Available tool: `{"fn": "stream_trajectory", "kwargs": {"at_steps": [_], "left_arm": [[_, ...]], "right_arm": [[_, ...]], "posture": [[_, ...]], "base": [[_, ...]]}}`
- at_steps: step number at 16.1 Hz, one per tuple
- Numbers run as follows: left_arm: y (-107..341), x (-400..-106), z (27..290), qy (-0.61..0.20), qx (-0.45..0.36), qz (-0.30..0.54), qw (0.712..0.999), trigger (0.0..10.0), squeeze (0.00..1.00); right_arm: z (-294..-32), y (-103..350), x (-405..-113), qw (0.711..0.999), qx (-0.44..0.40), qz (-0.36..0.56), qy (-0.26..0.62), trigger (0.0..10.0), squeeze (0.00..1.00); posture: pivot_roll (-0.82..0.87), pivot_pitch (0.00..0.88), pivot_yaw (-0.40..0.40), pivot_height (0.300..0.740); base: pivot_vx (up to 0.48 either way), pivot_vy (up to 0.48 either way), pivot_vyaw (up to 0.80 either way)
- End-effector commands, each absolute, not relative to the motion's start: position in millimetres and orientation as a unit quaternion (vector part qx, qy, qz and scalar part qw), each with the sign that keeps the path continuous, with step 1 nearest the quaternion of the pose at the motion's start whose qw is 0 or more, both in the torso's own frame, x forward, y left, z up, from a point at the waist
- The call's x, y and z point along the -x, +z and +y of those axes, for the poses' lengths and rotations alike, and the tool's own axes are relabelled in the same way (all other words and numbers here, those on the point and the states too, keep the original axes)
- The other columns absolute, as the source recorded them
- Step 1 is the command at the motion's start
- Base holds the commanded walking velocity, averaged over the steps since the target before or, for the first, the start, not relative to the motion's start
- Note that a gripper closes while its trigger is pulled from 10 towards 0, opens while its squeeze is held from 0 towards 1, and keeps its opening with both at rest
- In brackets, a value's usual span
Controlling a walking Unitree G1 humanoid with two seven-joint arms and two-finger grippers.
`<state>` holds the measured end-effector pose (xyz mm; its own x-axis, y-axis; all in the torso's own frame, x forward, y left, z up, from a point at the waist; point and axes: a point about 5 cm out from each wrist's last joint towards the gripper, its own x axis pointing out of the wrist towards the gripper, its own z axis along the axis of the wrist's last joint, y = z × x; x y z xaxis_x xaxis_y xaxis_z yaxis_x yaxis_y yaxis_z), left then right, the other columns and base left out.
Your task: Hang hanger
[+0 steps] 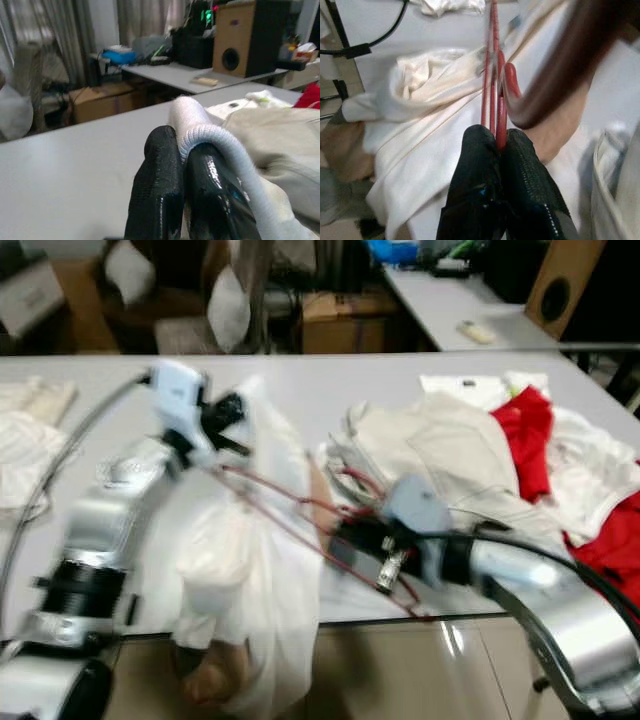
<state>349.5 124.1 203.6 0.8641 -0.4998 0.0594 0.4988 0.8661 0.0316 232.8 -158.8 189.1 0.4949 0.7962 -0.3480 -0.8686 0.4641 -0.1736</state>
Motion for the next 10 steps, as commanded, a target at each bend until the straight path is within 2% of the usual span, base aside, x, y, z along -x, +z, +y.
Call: {"fn": "stream_trajectory", "kwargs": {"at_steps": [1,6,10], "left_arm": [[225,-346,109,-0.295,-0.012,-0.067,0.953,10.0,0.0],[258,-339,98,-0.348,-0.018,-0.109,0.931,10.0,0.0],[278,-345,94,-0.358,-0.03,-0.128,0.925,10.0,0.0]], "right_arm": [[-163,189,-236,0.848,0.169,0.115,0.489,10.0,0.0],[-158,197,-251,0.831,0.174,0.1,0.518,10.0,0.0],[-150,202,-260,0.795,0.169,0.099,0.574,10.0,0.0]], "posture": [[-0.16,0.0,0.028,0.74],[-0.13,0.0,0.011,0.74],[-0.12,0.0,0.002,0.74]], "base": [[0.0,0.0,0.0],[0.0,0.0,0.0],[0.0,0.0,0.0]]}}
